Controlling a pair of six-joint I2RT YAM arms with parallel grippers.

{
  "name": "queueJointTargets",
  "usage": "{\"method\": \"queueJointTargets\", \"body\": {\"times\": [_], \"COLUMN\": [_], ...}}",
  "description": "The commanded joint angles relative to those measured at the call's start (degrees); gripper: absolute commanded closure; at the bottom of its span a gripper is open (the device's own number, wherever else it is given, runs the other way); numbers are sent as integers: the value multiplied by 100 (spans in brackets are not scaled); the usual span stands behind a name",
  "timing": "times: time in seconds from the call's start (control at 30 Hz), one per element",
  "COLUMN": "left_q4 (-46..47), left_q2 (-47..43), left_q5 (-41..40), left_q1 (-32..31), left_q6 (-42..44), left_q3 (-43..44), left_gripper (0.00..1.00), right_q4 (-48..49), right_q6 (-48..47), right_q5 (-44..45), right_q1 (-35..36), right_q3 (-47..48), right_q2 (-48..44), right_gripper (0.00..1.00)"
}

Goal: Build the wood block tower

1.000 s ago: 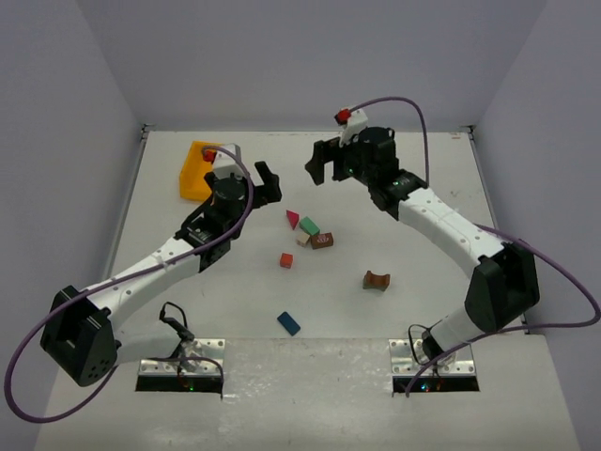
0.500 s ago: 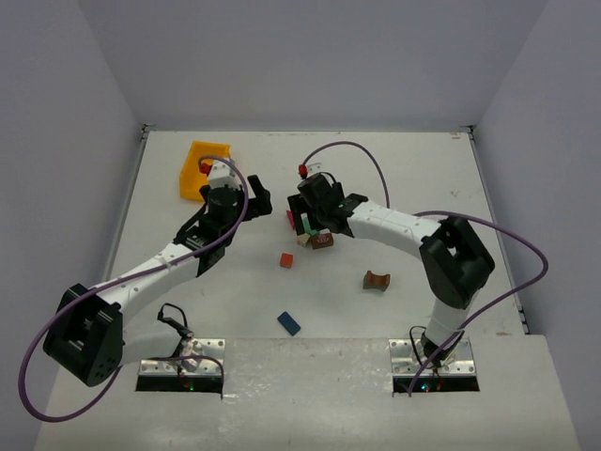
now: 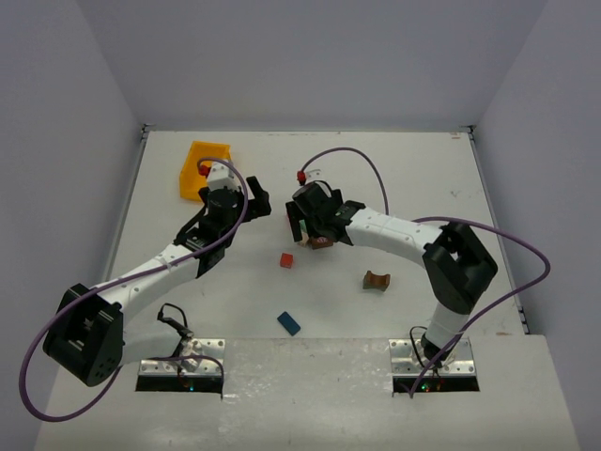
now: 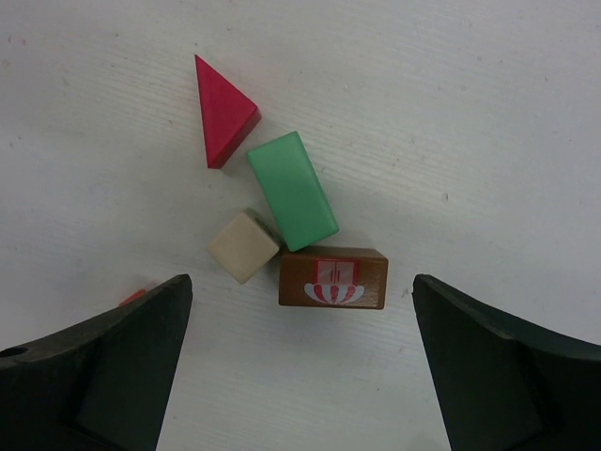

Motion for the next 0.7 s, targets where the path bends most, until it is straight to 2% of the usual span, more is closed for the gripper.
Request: {"method": "queueJointTargets", "body": {"times": [0.0,0.23,0.67], "left_q4": [257,255,263], "left_q2": [-165,-167,-158], "left_q5": [-92,-109,-129], "left_q1": [60,55,53], "left_q6": [-90,-90,-83], "left_q3": [-26,-43,-37], "left_gripper": [0,0,0], "right_q4": [-123,-195,-241], "right_q6": [218,322,406], "right_q5": [280,422,-66], "right_q1": [3,-26,-242], "right_q3": [-63,-286,-100], "right_q2": [-139,-155,441], "right_gripper": [1,1,7]}}
